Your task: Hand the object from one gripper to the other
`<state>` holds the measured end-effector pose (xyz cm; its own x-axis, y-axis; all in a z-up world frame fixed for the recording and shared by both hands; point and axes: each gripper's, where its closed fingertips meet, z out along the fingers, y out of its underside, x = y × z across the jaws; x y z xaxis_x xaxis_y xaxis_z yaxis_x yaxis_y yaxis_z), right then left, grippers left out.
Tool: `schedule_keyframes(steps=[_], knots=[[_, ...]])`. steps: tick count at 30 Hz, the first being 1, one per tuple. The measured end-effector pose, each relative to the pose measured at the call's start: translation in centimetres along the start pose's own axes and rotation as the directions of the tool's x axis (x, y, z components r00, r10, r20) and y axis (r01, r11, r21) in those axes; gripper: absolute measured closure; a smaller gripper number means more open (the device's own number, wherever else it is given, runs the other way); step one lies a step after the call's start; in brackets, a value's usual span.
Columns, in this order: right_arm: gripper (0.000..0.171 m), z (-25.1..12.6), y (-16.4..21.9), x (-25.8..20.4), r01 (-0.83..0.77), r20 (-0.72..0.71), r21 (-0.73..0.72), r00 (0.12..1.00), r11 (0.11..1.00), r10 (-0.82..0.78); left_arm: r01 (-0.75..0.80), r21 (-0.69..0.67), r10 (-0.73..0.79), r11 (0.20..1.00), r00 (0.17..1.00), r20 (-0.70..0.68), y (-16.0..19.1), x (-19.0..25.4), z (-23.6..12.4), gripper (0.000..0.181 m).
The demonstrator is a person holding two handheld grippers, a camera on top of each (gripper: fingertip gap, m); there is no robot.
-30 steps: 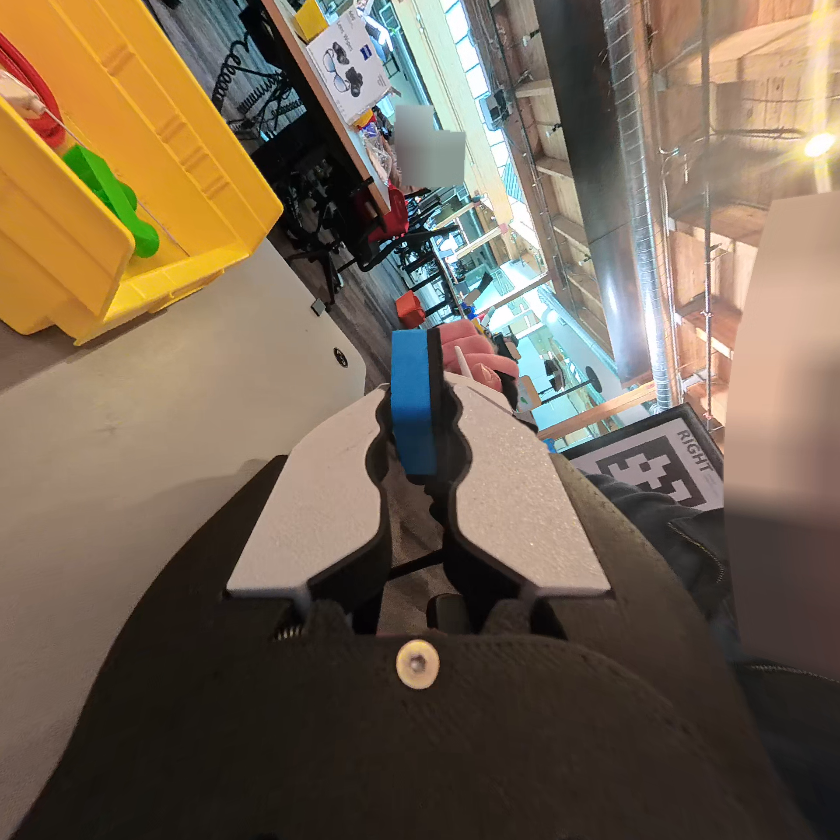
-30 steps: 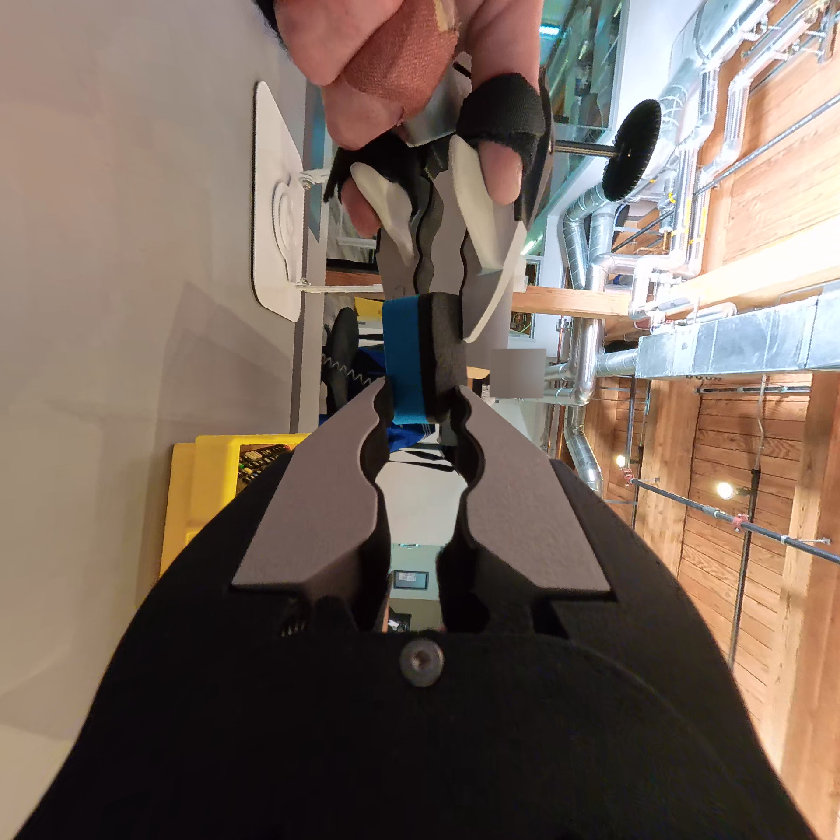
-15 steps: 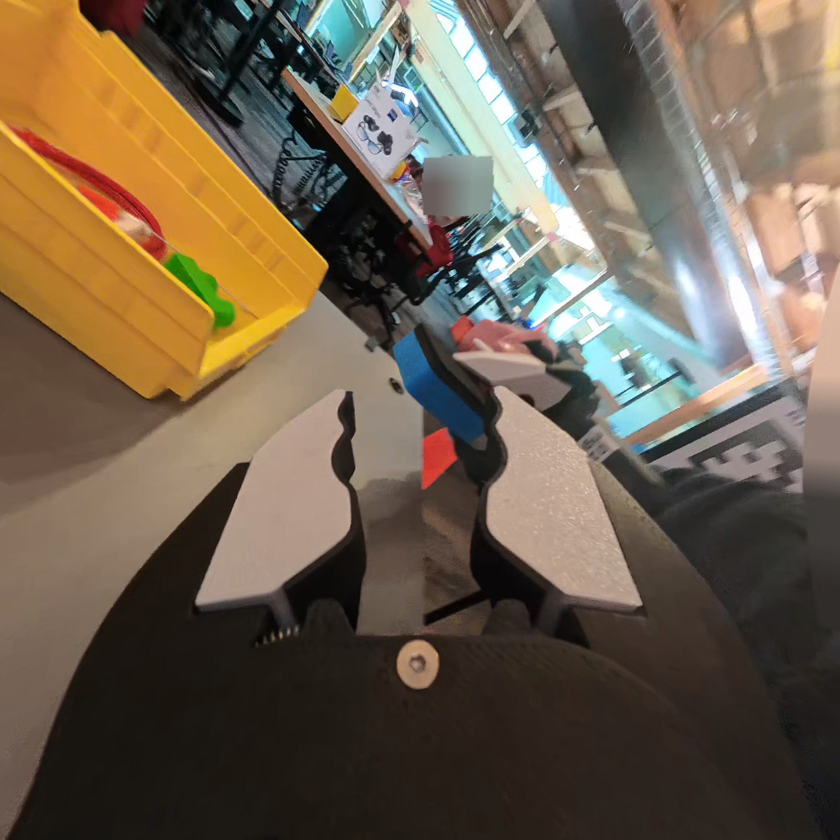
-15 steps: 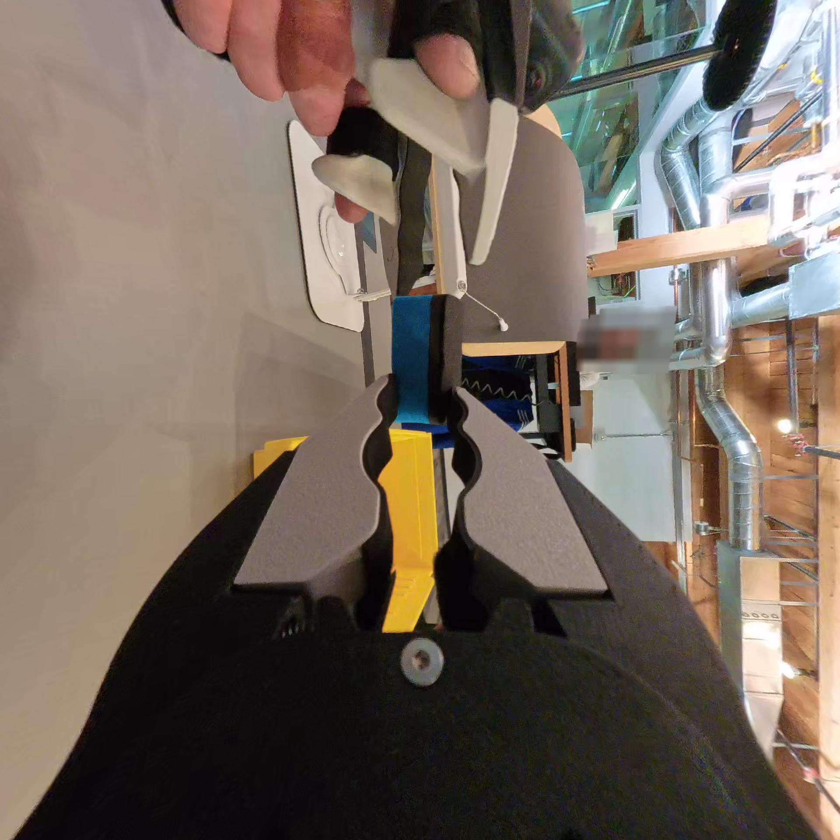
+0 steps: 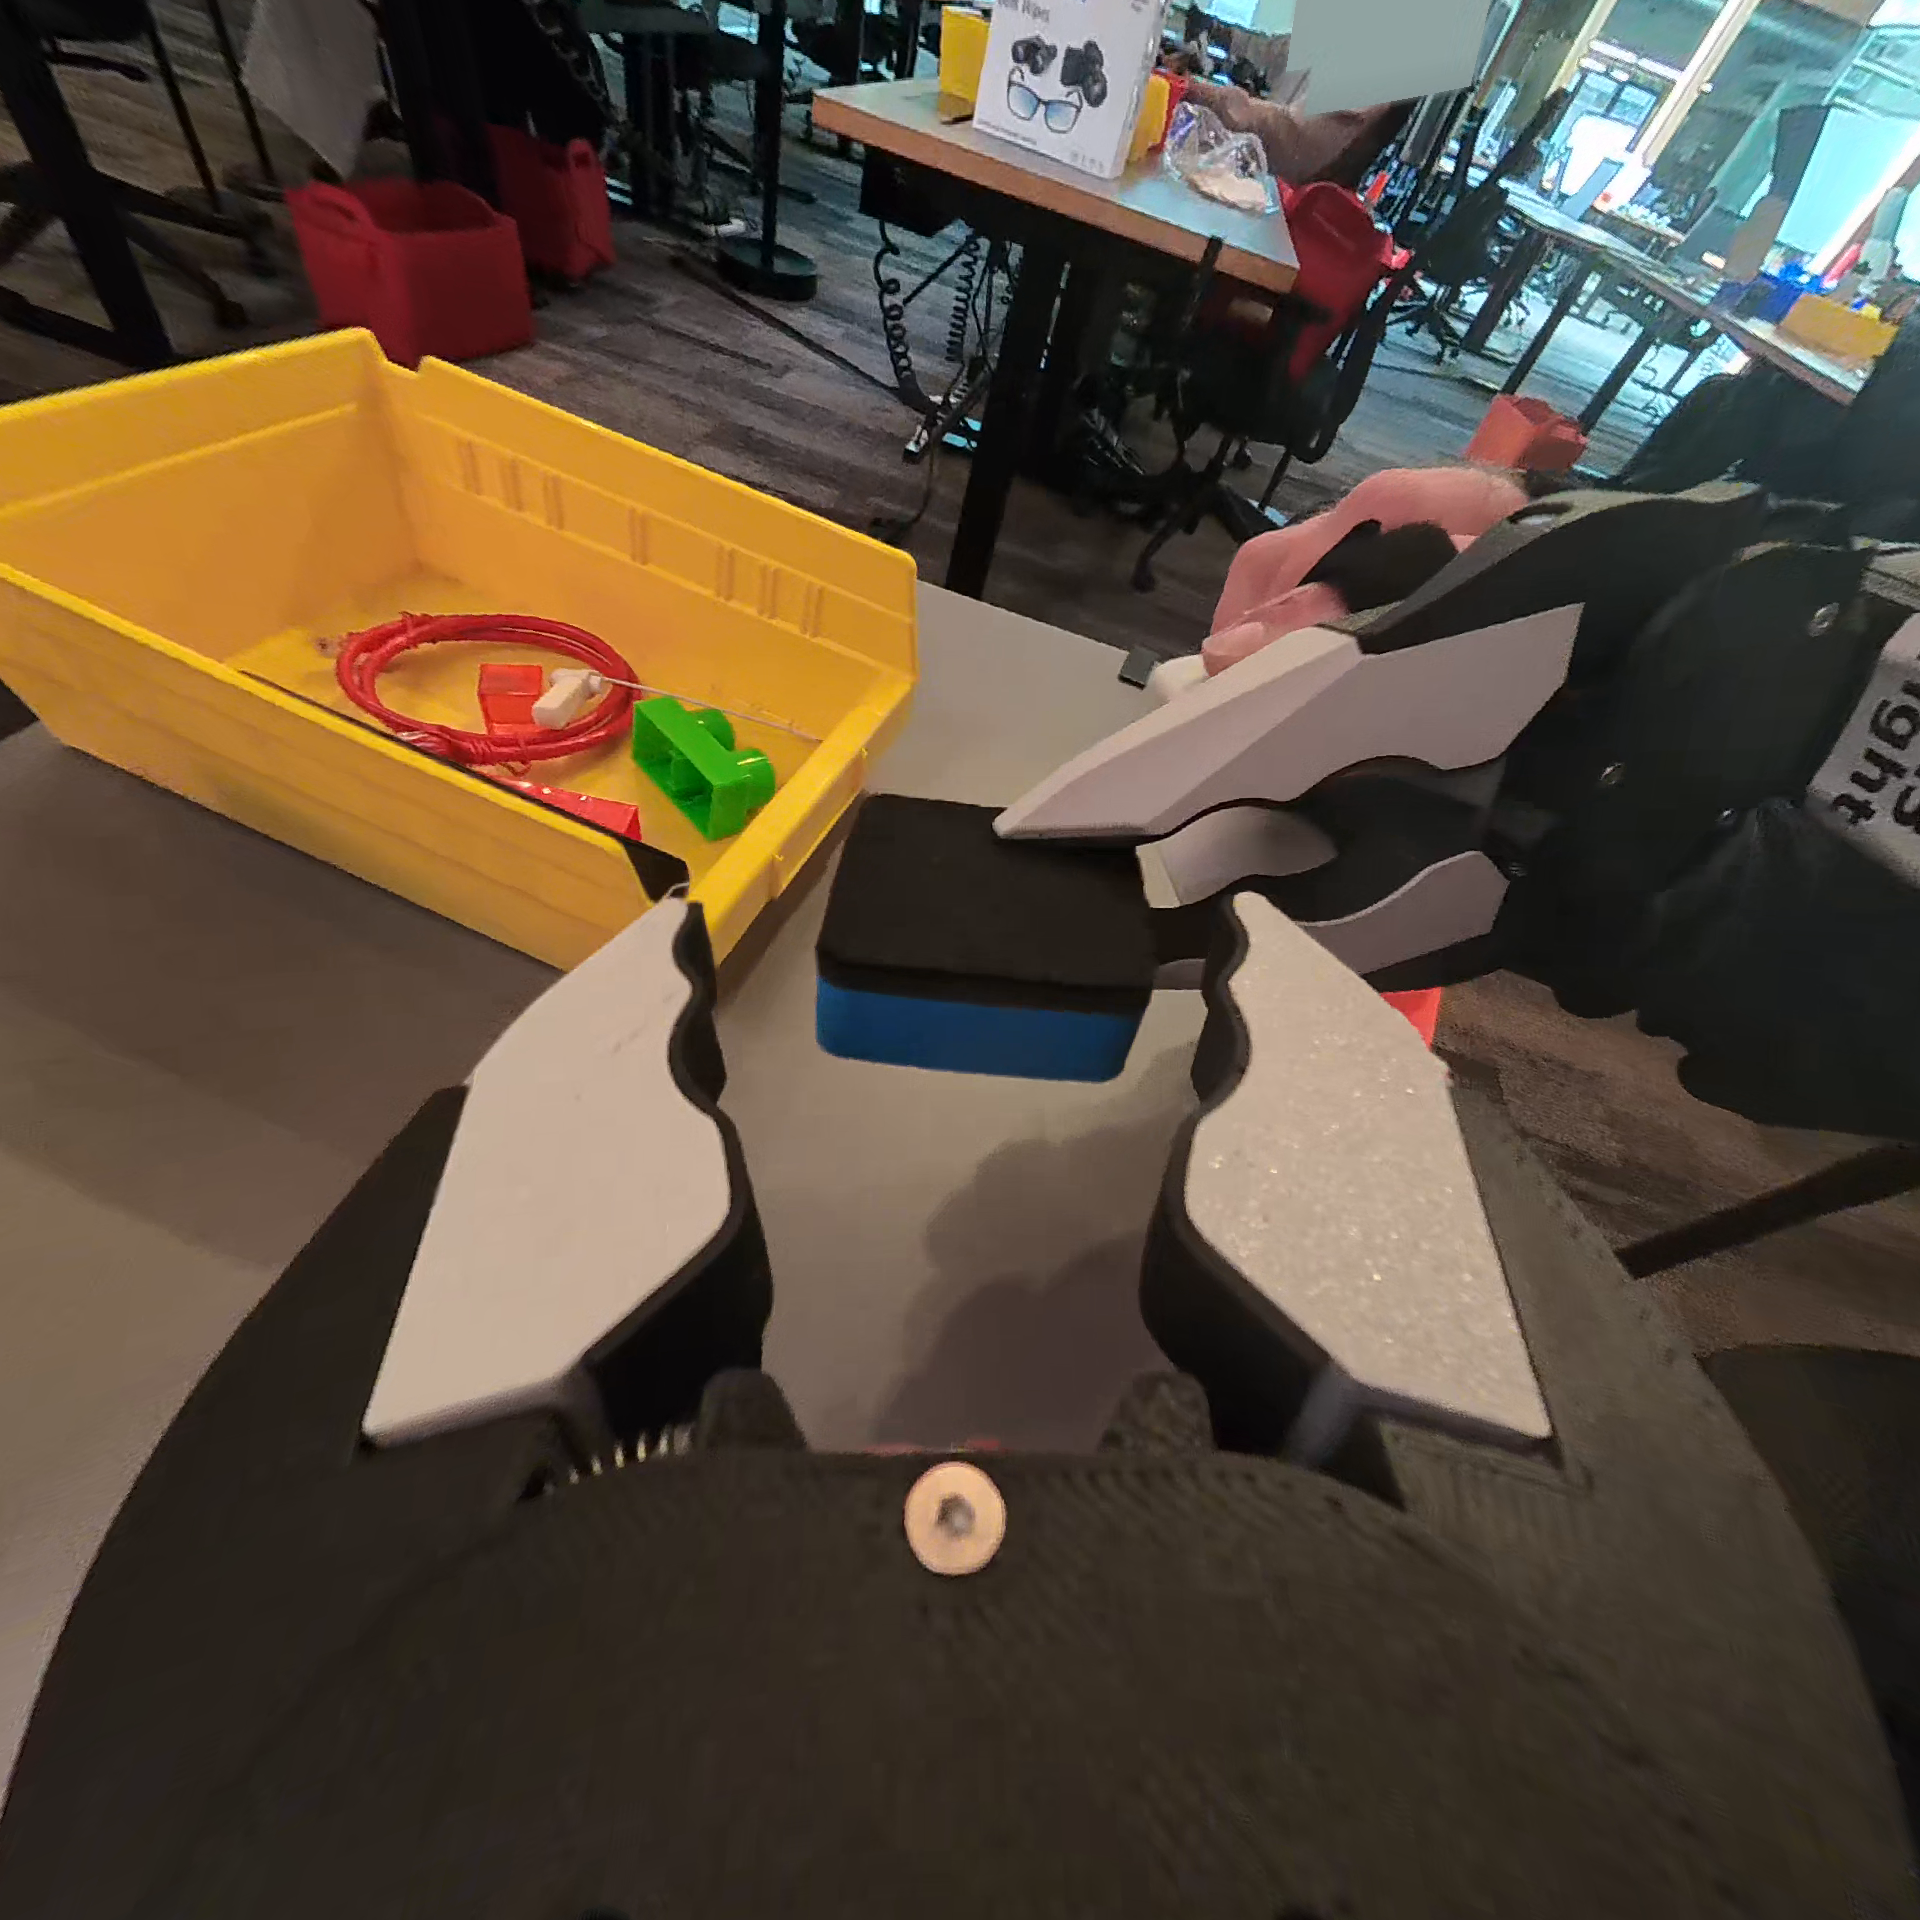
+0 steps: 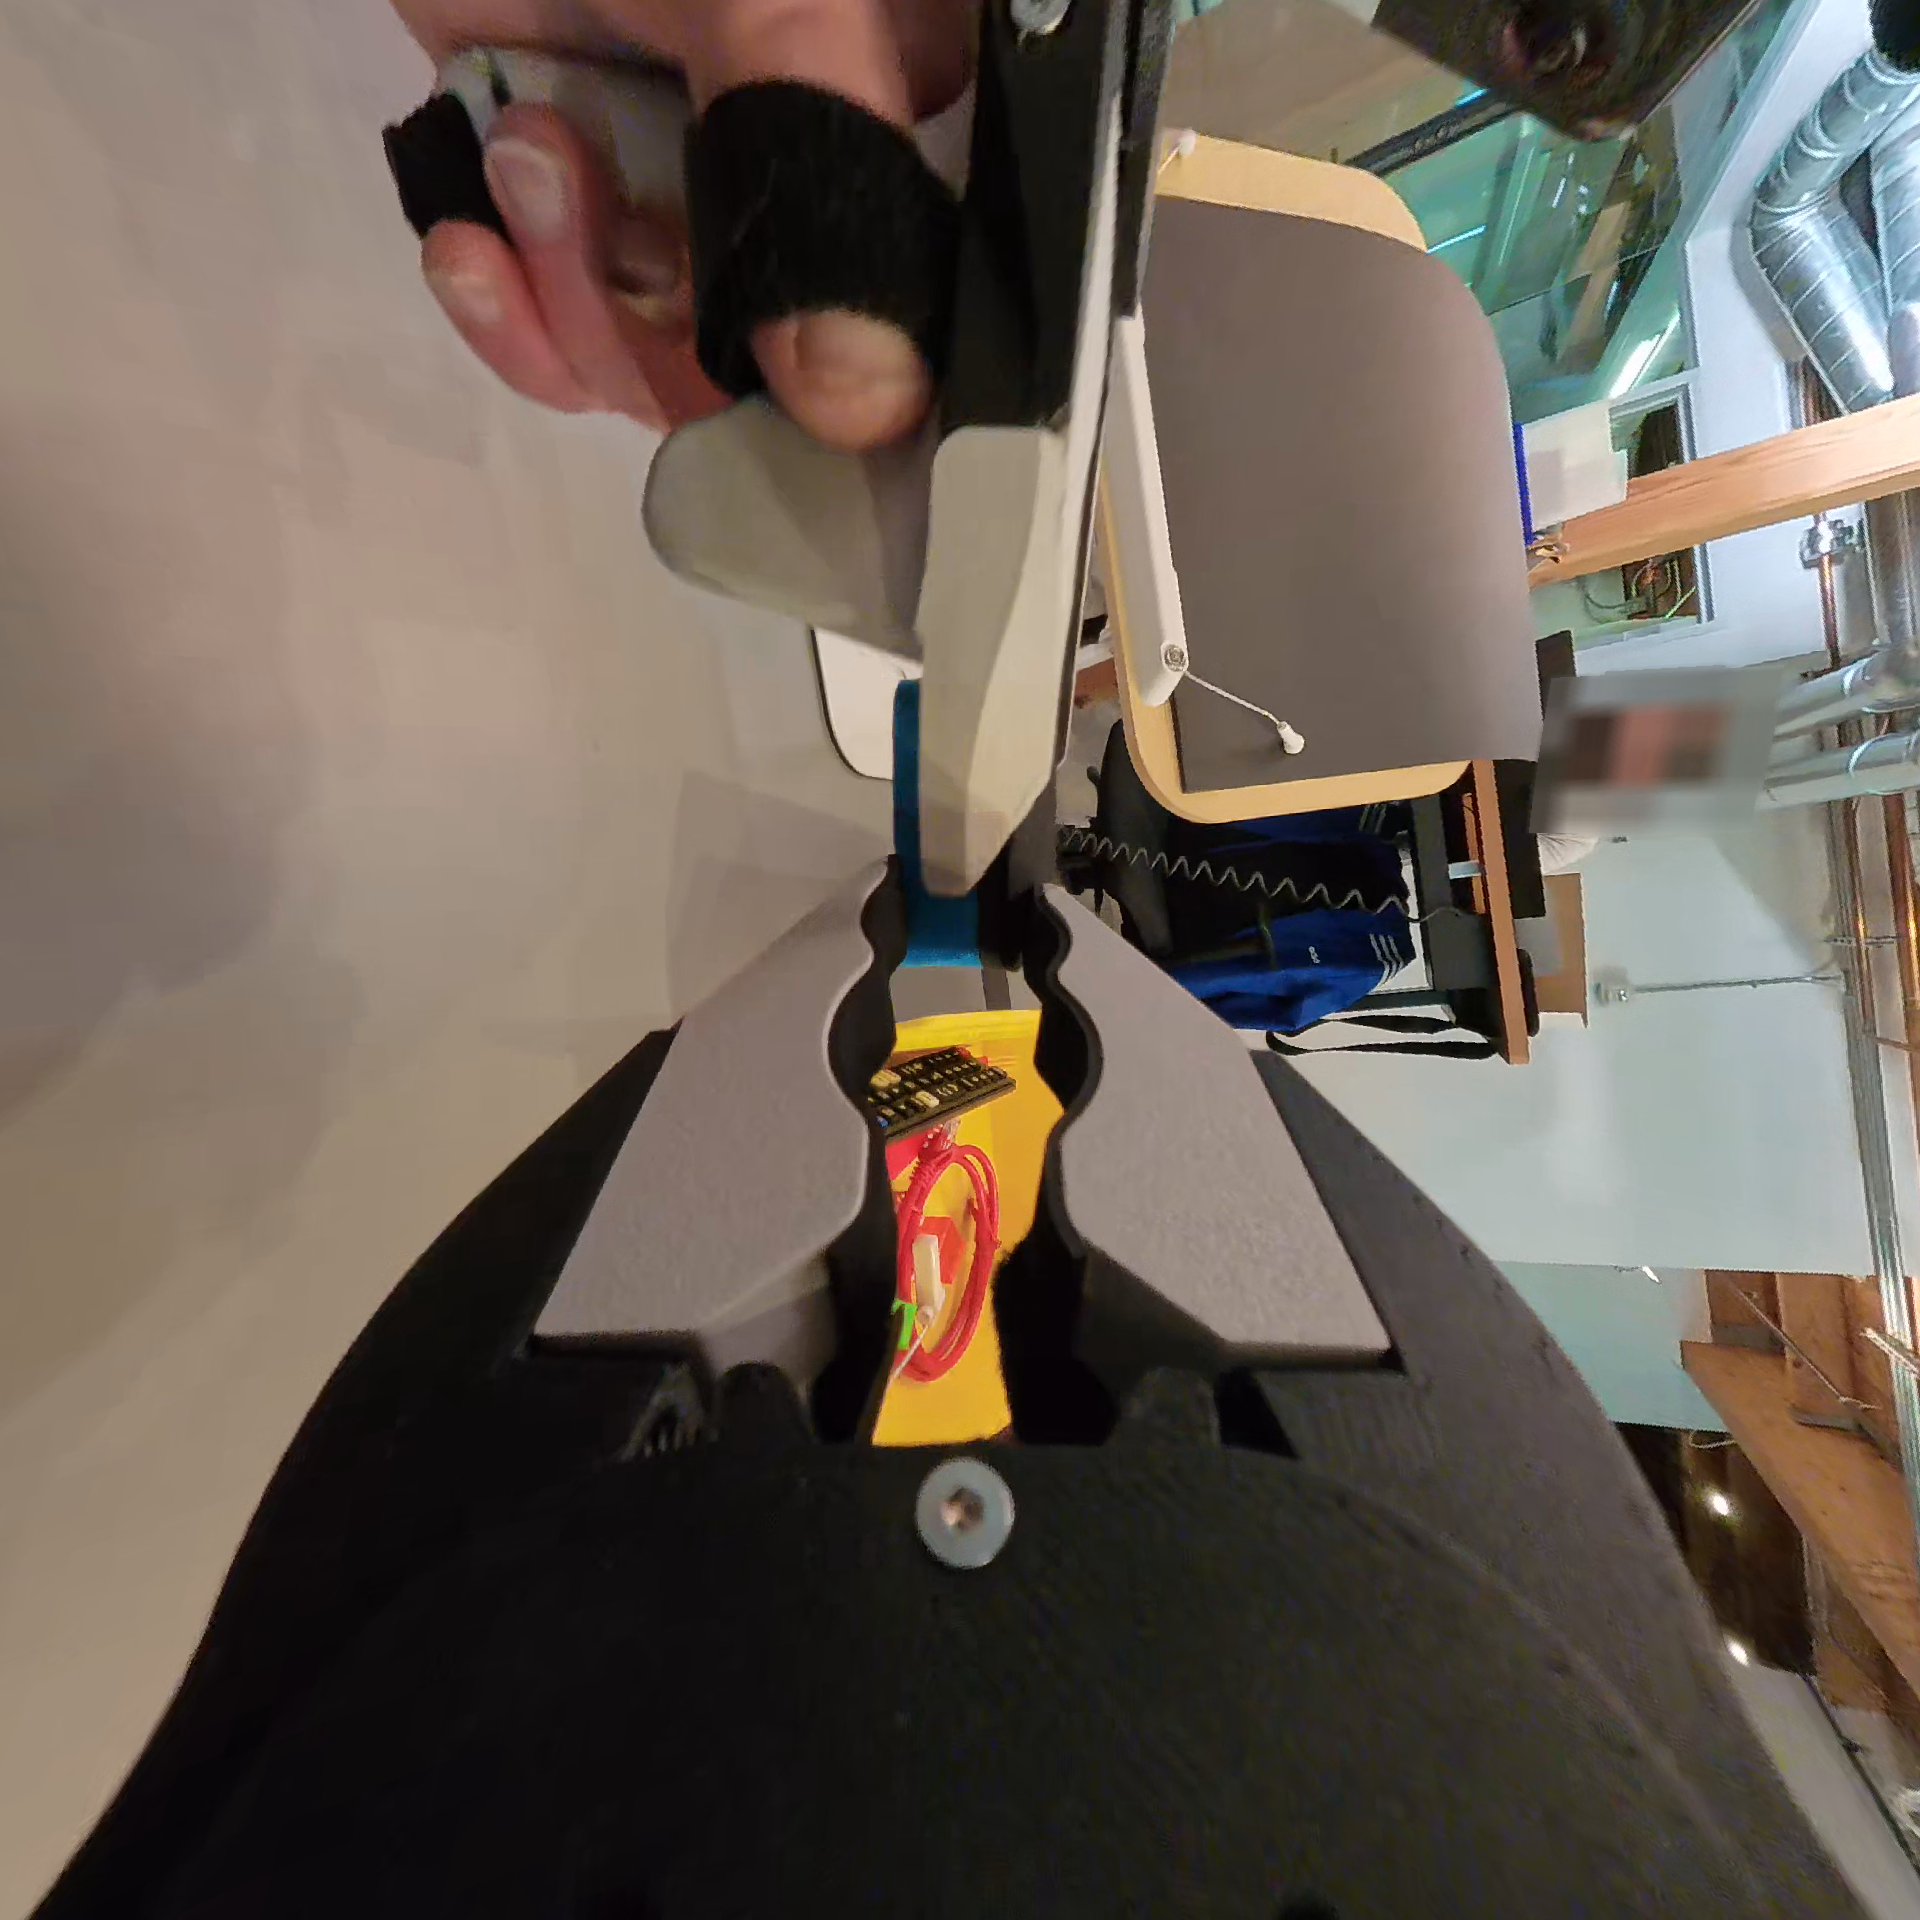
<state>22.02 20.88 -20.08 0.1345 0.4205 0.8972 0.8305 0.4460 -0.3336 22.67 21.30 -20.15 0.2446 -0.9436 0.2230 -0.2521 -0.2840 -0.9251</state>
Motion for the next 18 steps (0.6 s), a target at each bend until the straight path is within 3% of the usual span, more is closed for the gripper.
schedule_keyframes(steps=[5, 10, 12, 15, 18], knots=[[0.152, -0.2, -0.1, 0.3, -0.032, -0.011, 0.014, 0.999, 0.999, 0.032, -0.035, 0.001, 0.035, 0.999, 0.999, -0.017, 0.1, 0.8, 0.6, 0.118], [0.151, -0.5, -0.6, 0.8, -0.035, -0.047, 0.046, 0.998, 0.998, 0.037, -0.041, 0.023, 0.042, 0.999, 0.999, -0.019, -0.2, 0.7, 0.4, 0.121], [0.149, -0.8, -0.9, 1.1, -0.049, -0.057, 0.072, 0.997, 0.996, 0.054, 0.024, 0.035, -0.022, 0.999, 0.998, -0.064, -0.5, 1.0, 0.3, 0.121], [0.122, -1.5, -1.3, 1.9, -0.103, -0.095, 0.113, 0.989, 0.988, 0.114, 0.186, 0.063, -0.175, 0.98, 0.973, -0.153, -1.0, 0.9, -0.1, 0.122], [0.105, -1.6, -1.0, 1.9, -0.107, -0.132, 0.106, 0.984, 0.989, 0.12, 0.417, 0.037, -0.381, 0.908, 0.86, -0.339, -1.5, 1.6, -0.6, 0.122]])
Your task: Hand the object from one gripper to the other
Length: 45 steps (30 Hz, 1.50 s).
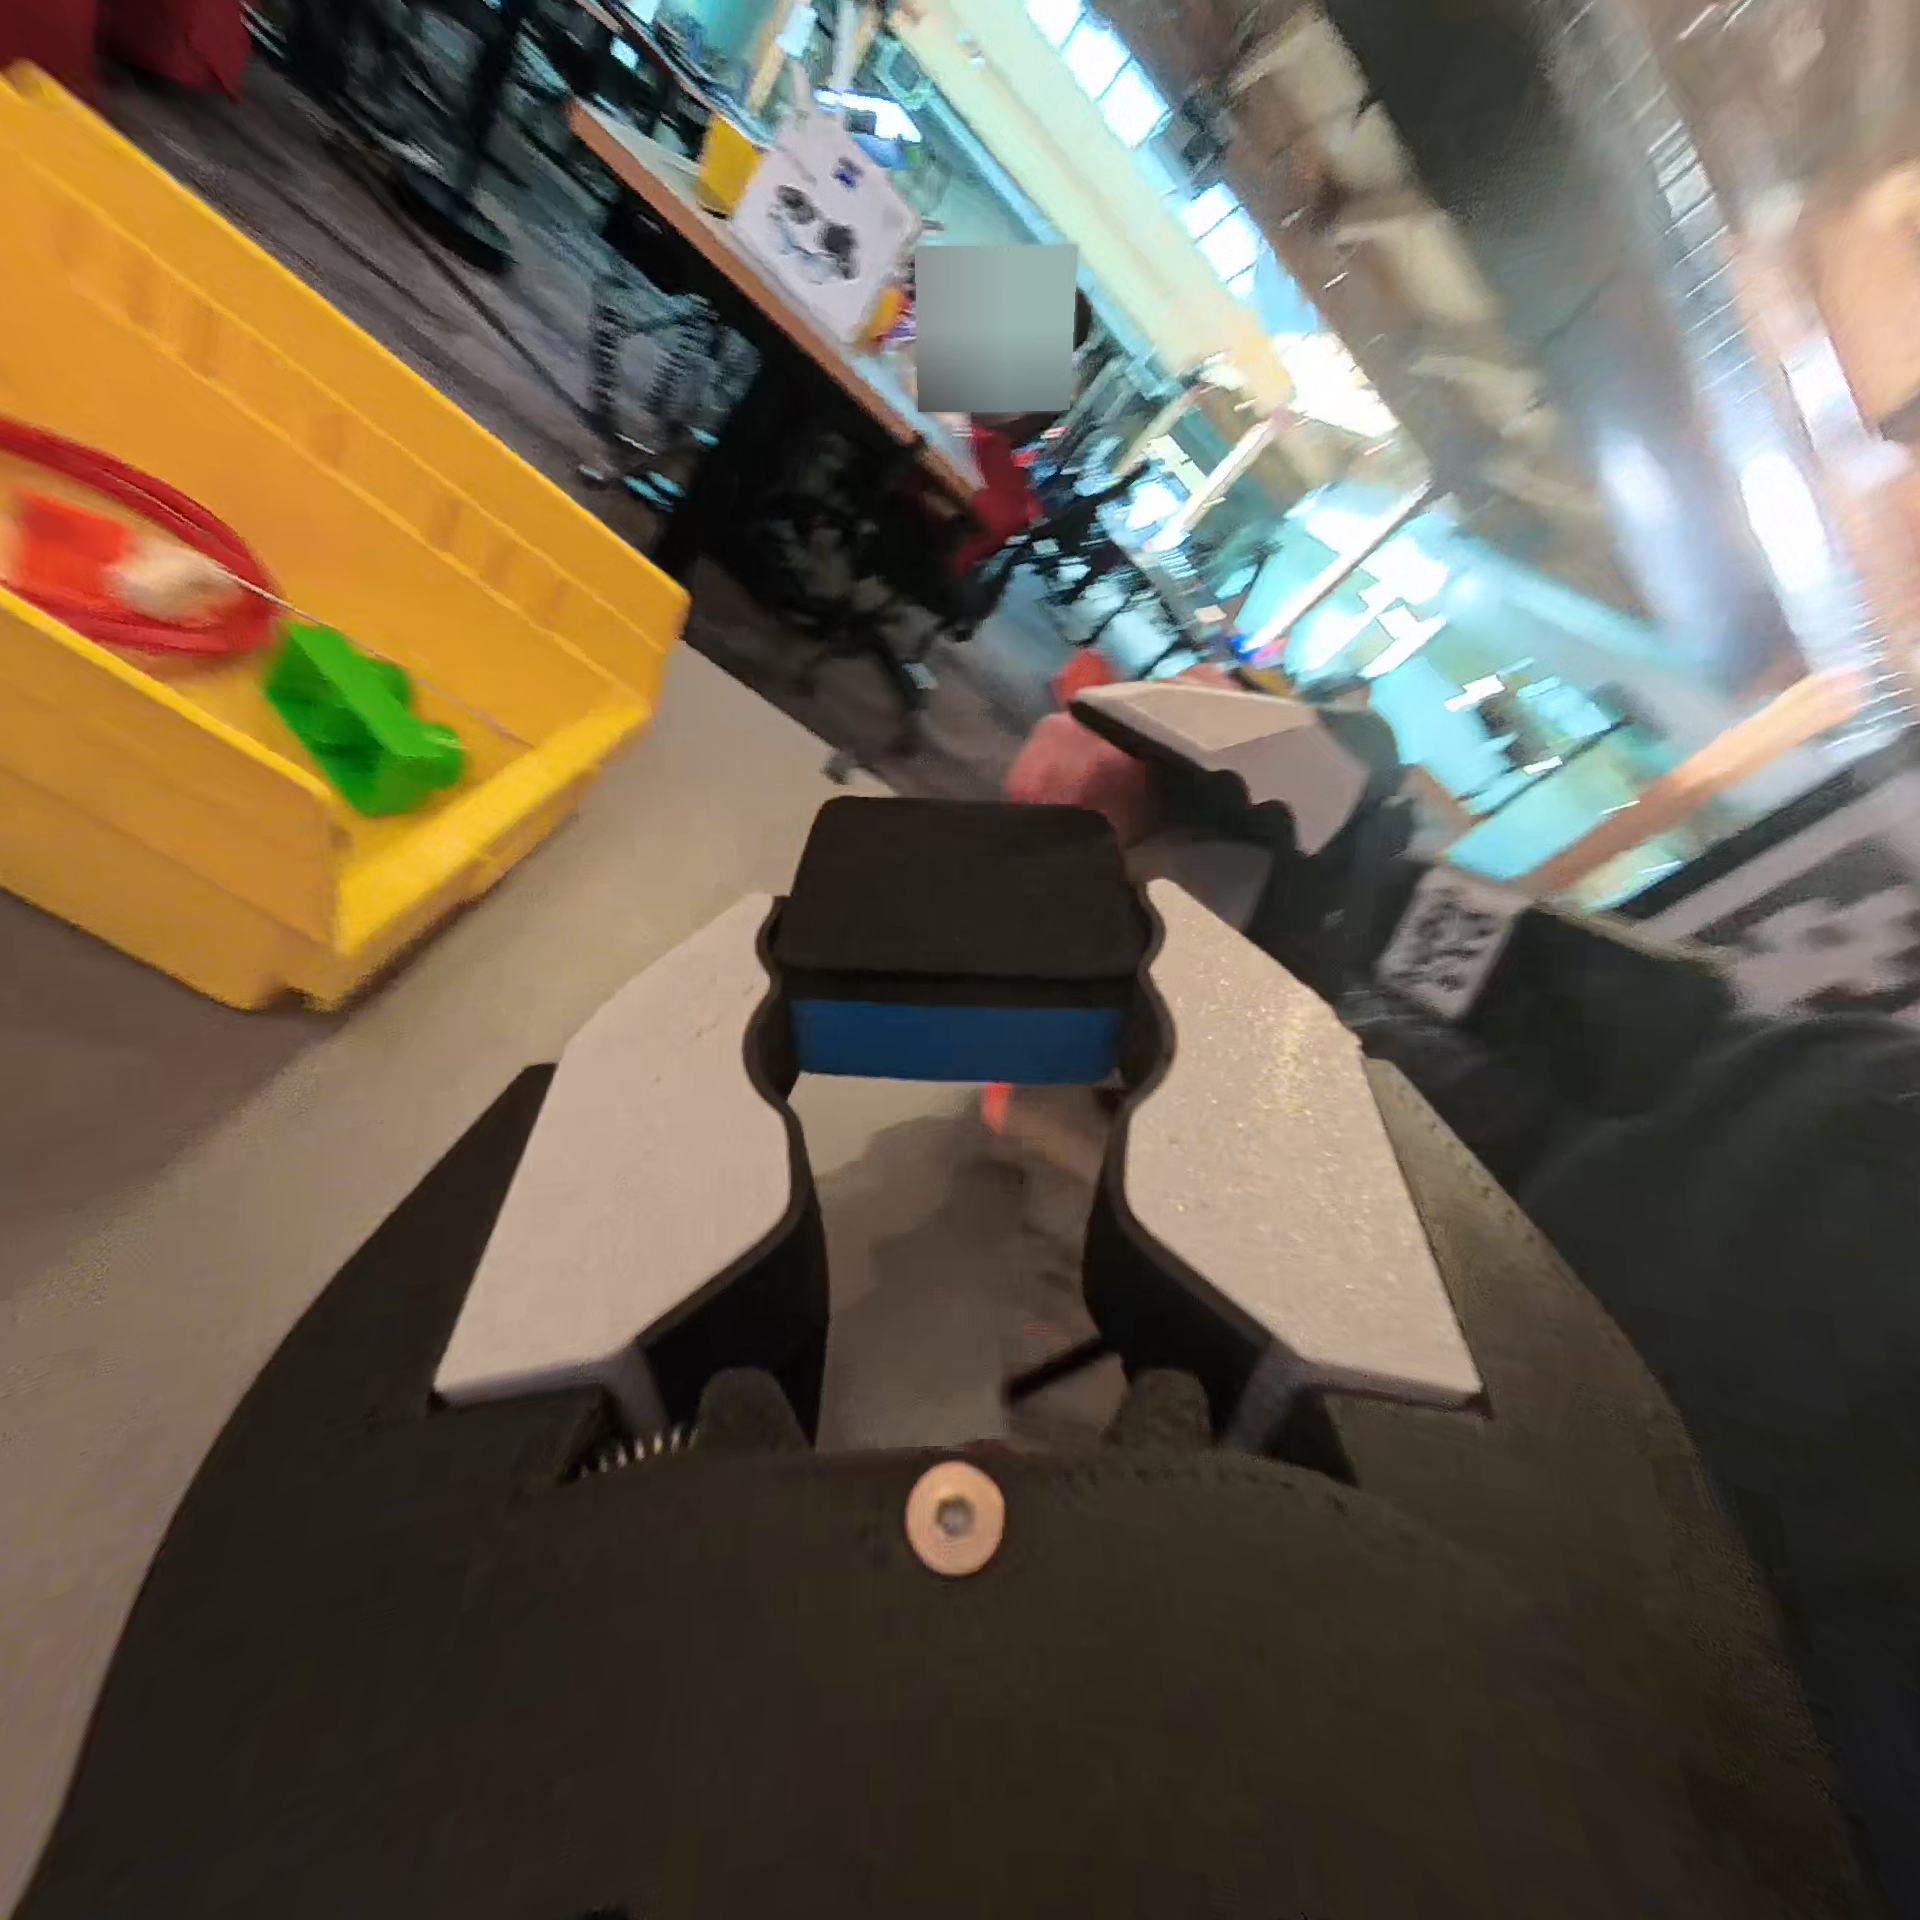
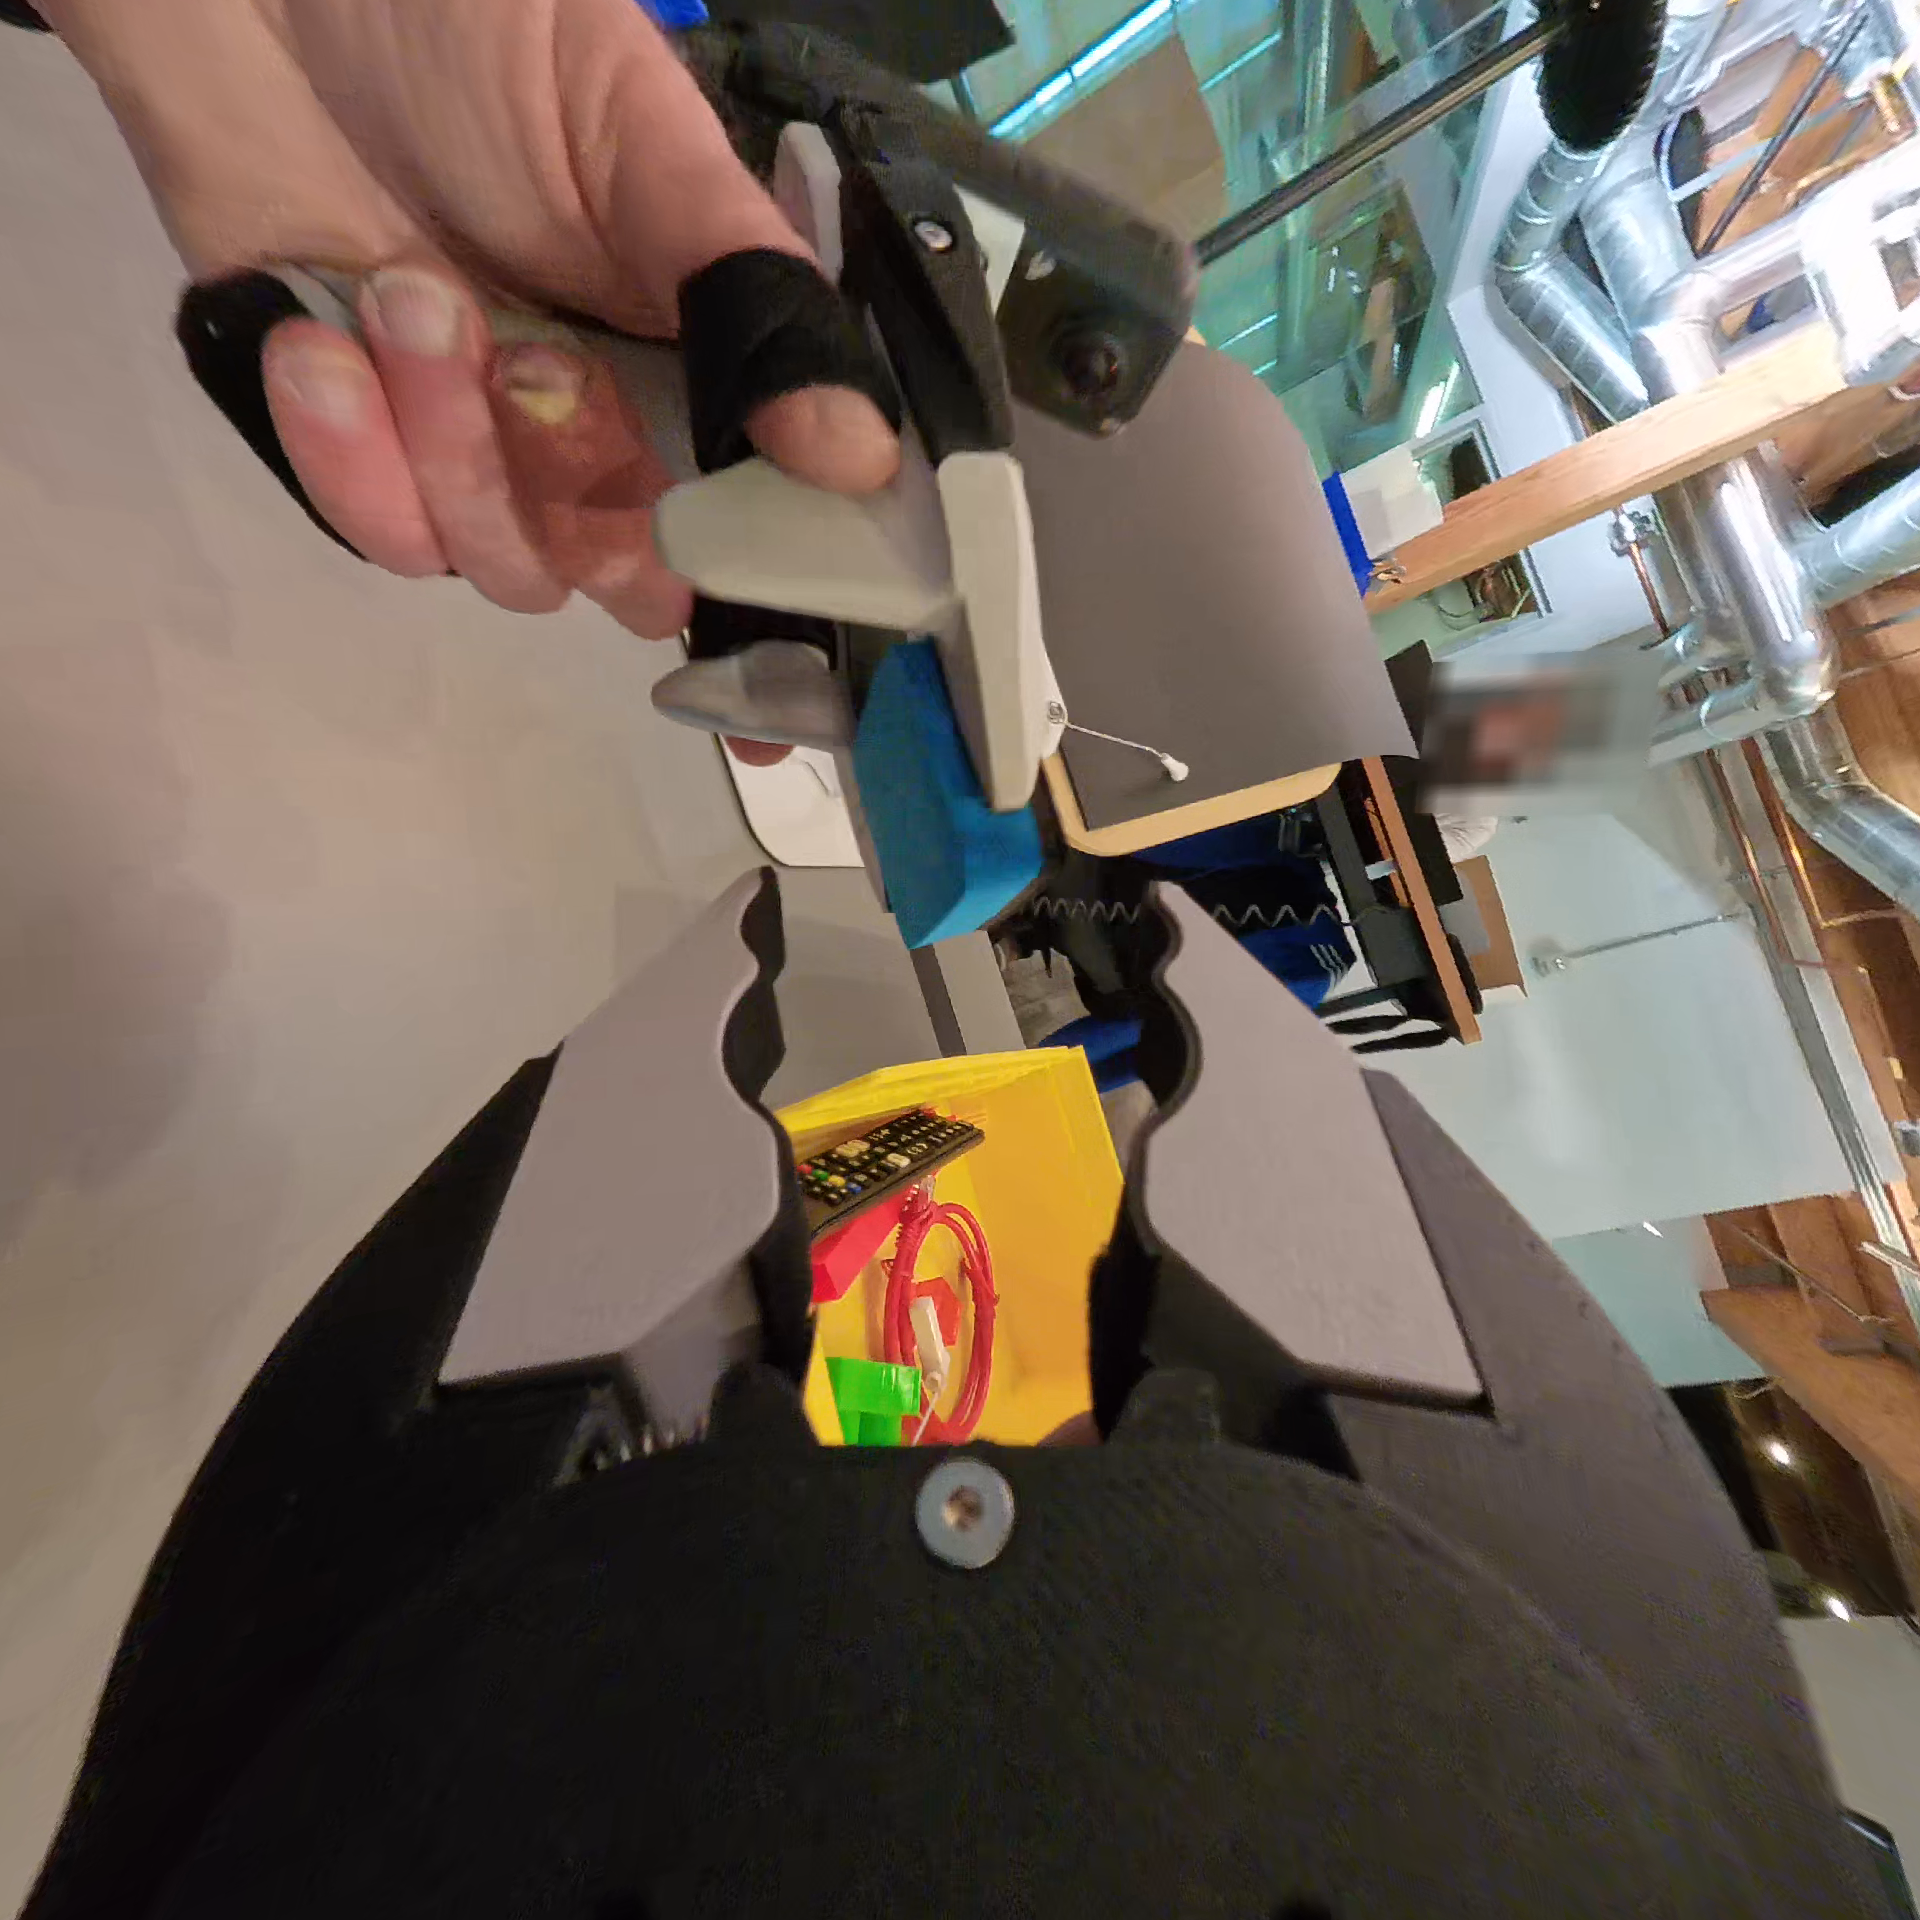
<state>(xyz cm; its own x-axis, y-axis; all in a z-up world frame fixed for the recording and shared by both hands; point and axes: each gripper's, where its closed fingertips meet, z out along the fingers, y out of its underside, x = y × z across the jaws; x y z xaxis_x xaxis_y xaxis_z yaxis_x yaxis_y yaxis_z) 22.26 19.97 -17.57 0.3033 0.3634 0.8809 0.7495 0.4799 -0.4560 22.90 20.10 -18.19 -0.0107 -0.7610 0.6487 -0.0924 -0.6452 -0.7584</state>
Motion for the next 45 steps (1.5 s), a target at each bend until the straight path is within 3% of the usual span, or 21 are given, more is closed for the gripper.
schedule_keyframes(steps=[3, 7, 12, 15, 19, 23, 29, 37, 40, 43, 45], knots=[[0.095, -0.1, 0.1, -0.2, 0.003, -0.023, 0.012, 1.0, 1.0, -0.002, 0.177, -0.005, -0.177, 0.984, 0.977, -0.121, 0.3, 0.3, -0.2, 0.122], [0.099, -0.2, 0.3, -0.5, 0.304, -0.108, -0.076, 0.944, 0.95, -0.31, 0.304, -0.014, -0.301, 0.953, 0.937, -0.177, 0.9, 0.3, -0.4, 0.122], [0.093, 0.4, 0.1, -2.4, 0.428, -0.116, -0.09, 0.892, 0.899, -0.437, 0.378, -0.054, -0.38, 0.924, 0.896, -0.228, 1.8, 1.0, -0.5, 0.121], [0.093, 0.7, 0.2, -2.7, 0.43, -0.114, -0.087, 0.892, 0.899, -0.438, 0.41, -0.062, -0.412, 0.91, 0.878, -0.242, 2.1, 1.2, -0.3, 0.121], [0.113, 0.8, 0.1, -2.3, 0.377, -0.097, -0.071, 0.919, 0.924, -0.382, 0.417, -0.076, -0.422, 0.906, 0.875, -0.235, 2.7, 0.9, -0.1, 0.121], [0.118, 0.8, 0.0, -2.2, 0.362, -0.078, -0.072, 0.927, 0.929, -0.367, 0.41, -0.068, -0.415, 0.909, 0.881, -0.228, 2.7, 0.8, -0.1, 0.121], [0.138, 0.4, -0.3, -2.7, 0.183, 0.045, -0.013, 0.982, 0.983, -0.183, 0.347, -0.082, -0.356, 0.934, 0.917, -0.178, 3.4, 0.3, -0.2, 0.122], [0.152, -0.3, -0.6, -3.3, -0.013, 0.218, 0.042, 0.976, 0.999, 0.003, 0.213, -0.139, -0.232, 0.967, 0.964, -0.133, 4.2, 0.2, -0.2, 0.122], [0.152, -0.4, -0.7, -3.1, -0.165, 0.283, 0.045, 0.948, 0.985, 0.146, 0.124, -0.131, -0.139, 0.984, 0.983, -0.117, 3.9, 0.4, -0.2, 0.121], [0.152, -0.6, -0.7, -3.3, -0.41, 0.392, 0.027, 0.843, 0.912, 0.368, -0.143, -0.115, 0.143, 0.983, 0.99, -0.006, 3.1, 0.0, -0.8, 0.117], [0.151, -1.0, -1.1, -2.9, -0.636, 0.491, 0.0, 0.672, 0.772, 0.554, -0.49, -0.175, 0.513, 0.854, 0.849, 0.126, 2.7, -0.3, -1.5, 0.114]])
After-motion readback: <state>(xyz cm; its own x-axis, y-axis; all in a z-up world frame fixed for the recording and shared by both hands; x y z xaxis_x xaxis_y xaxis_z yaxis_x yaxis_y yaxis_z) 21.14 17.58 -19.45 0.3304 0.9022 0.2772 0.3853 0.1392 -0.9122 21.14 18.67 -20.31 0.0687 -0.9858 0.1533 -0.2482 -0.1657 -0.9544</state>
